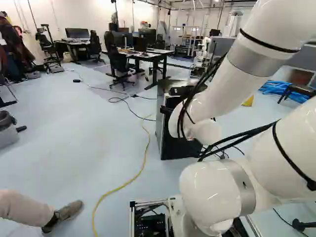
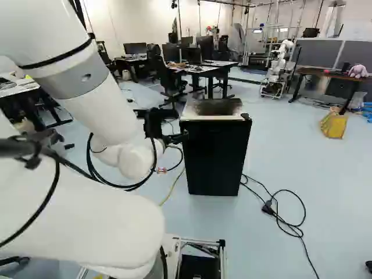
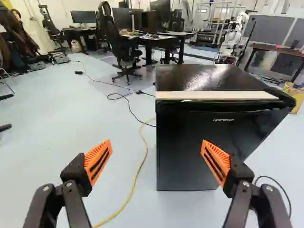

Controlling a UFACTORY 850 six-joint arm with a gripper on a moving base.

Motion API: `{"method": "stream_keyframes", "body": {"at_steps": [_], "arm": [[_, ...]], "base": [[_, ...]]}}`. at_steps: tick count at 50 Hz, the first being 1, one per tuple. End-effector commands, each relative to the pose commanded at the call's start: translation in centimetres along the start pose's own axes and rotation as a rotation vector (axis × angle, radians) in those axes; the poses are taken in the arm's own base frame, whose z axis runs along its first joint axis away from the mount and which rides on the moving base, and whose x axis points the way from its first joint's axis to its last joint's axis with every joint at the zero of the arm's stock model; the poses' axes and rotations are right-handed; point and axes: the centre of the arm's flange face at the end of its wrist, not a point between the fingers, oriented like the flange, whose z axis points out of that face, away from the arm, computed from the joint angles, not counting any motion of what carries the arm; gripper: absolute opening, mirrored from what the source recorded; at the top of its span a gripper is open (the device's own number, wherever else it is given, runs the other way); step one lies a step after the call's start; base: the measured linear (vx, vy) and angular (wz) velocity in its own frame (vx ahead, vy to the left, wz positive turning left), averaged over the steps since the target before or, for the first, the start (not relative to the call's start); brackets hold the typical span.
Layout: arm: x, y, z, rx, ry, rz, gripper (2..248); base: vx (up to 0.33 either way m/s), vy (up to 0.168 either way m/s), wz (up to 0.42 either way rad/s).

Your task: Grab a drink from the fridge

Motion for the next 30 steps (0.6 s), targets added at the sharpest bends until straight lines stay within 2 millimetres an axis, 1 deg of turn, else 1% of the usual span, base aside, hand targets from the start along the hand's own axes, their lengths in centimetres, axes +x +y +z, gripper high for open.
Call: {"method": "stream_keyframes", "body": {"at_steps": [30], "arm": [[0.0, 0.0, 0.0, 0.0, 0.0, 0.0, 247]], "base": [[0.0, 0.0, 0.0]]}}
